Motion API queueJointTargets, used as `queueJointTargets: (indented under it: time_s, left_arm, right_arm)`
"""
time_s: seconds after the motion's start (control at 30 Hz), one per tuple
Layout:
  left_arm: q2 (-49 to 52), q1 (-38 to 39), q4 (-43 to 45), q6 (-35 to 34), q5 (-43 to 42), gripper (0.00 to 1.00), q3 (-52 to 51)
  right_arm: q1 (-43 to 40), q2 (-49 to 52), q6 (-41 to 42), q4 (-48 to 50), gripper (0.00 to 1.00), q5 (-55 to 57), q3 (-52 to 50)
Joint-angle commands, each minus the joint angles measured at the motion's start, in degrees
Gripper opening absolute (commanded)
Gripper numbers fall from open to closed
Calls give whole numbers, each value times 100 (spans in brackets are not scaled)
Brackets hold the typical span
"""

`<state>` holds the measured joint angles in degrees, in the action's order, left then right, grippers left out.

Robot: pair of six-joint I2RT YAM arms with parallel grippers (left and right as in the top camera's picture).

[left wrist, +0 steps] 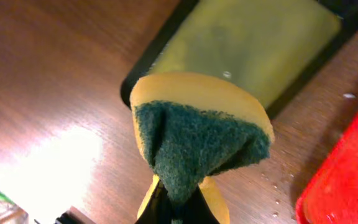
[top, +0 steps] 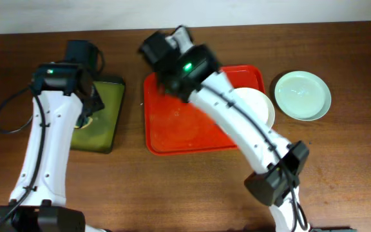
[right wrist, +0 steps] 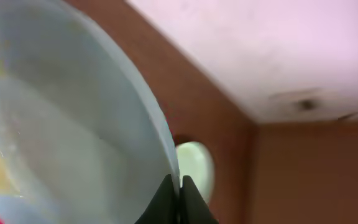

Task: Clean dirty plates on tray and stack at the side
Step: 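Lift the light blue plate and stack it on the pale green plate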

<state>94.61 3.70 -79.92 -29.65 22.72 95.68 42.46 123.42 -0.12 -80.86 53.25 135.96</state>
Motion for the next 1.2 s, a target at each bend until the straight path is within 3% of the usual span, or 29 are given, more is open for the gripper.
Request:
queueJointTargets:
  time_s: [0.0, 0.1, 0.27, 0.4, 0.47, 0.63, 0.67, 0.87, 1.17]
  left_arm:
    - [-35, -208, -15, -33, -90, 0, 9]
    - [-35, -238, -26, -33, -92, 0, 9]
    - [-35, -238, -33, -31, -214, 0, 4]
    - [-33, -238, -33, -33, -214, 0, 4]
    - [-33, -238, -33, -31, -212, 0, 4]
    - [-33, -238, -72, -31, -199, 0, 4]
    - [-35, -238, -70, -33, -205, 0, 4]
    - [-35, -238, -70, -33, -216, 0, 4]
    - [-33, -238, -33, -33, -260, 0, 4]
  right_arm:
    - [470, -37, -857, -11, 4, 1620, 76]
    - [835, -37, -1362, 144, 4, 2223, 76]
    - [1082, -37, -1362, 177, 4, 3003, 76]
    - [1115, -37, -1244, 173, 4, 2822, 76]
    - [994, -37, -625, 166, 4, 1641, 68]
    - [-1014, 79, -168, 153, 4, -3569, -295]
    - [-1414, 79, -15, 107, 4, -4079, -295]
    - [-3729, 81, 24, -170, 4, -5803, -313]
    - [-6402, 81, 24, 76, 4, -5930, -951]
